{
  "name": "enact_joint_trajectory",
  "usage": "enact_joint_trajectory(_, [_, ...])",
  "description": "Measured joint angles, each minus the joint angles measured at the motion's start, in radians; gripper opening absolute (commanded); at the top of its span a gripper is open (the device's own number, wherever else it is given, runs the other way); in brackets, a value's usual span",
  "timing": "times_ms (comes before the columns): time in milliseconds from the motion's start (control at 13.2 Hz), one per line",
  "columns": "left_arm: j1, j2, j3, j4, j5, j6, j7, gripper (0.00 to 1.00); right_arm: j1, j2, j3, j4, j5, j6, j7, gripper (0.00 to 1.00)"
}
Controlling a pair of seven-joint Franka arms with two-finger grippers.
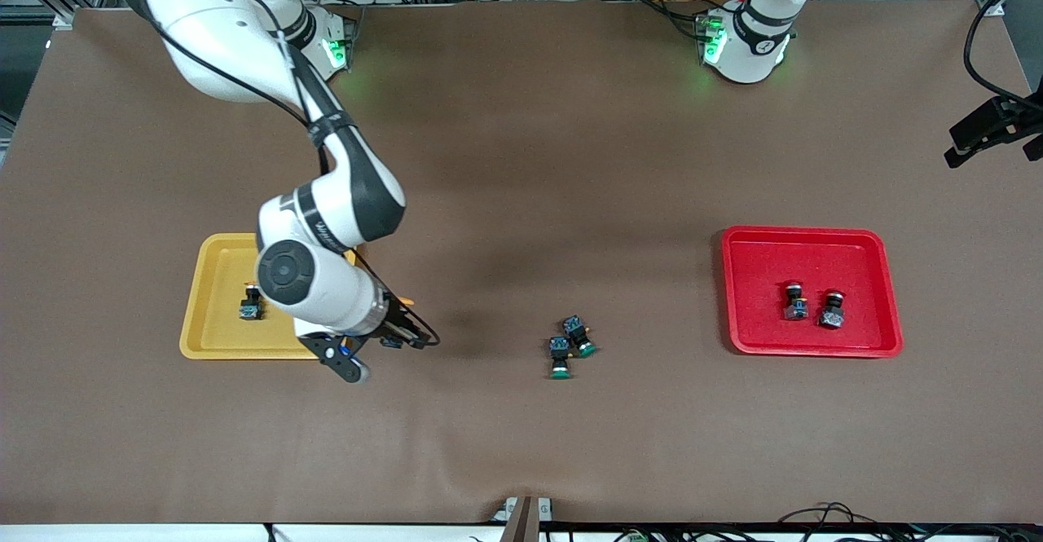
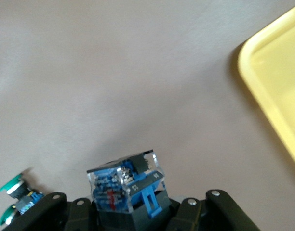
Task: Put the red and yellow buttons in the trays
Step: 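Carry the orange button to the yellow tray with the right gripper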
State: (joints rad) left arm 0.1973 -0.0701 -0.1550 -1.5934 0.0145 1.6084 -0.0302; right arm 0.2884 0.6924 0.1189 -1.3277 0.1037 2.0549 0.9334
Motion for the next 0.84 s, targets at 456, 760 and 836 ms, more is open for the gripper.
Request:
enact_joint_trajectory(456, [0.0, 0.0, 0.0, 0.0, 0.0, 0.0, 0.0, 1.0, -0.294, -0.183, 0.154, -0.373, -0.008, 0.097, -0.31, 0.0])
enact_joint_trajectory(760, [0.0, 0.001, 0.0, 0.0, 0.0, 0.0, 0.0, 1.0, -0.39, -0.234, 0.162, -0.62, -0.028, 0.314, -0.499, 0.0])
enact_joint_trajectory(836, [0.0, 0.002, 0.0, 0.0, 0.0, 0.0, 0.0, 1.0, -0.398, -0.234, 0.162, -0.669, -0.047, 0.371, -0.515, 0.0])
